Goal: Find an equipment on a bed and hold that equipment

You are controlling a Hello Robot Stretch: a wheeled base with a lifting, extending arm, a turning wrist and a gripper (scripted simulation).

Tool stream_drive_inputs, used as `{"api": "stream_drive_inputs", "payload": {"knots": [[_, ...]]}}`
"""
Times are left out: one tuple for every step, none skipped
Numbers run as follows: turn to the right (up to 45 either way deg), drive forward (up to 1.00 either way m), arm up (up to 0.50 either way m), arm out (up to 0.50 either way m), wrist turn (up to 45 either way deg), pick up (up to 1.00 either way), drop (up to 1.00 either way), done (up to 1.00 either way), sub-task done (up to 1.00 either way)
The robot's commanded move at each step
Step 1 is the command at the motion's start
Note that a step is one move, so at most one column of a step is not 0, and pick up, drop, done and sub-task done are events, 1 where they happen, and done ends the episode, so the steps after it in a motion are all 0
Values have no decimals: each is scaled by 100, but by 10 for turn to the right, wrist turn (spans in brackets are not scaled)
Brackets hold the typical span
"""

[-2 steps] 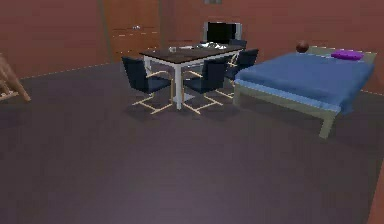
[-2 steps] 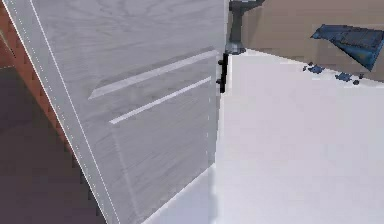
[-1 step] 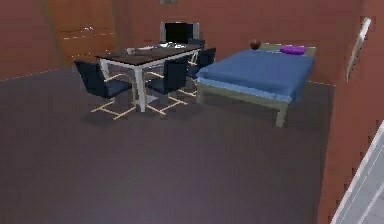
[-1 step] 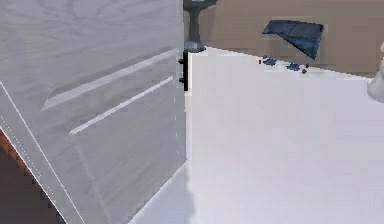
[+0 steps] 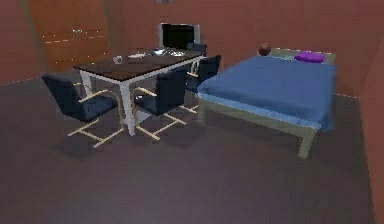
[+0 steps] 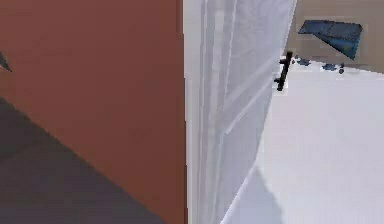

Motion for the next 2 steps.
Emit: {"api": "stream_drive_inputs", "payload": {"knots": [[330, 0, 0, 0, 0, 0, 0, 0, 0], [0, 100, 0, 0, 0, 0, 0, 0, 0]]}}
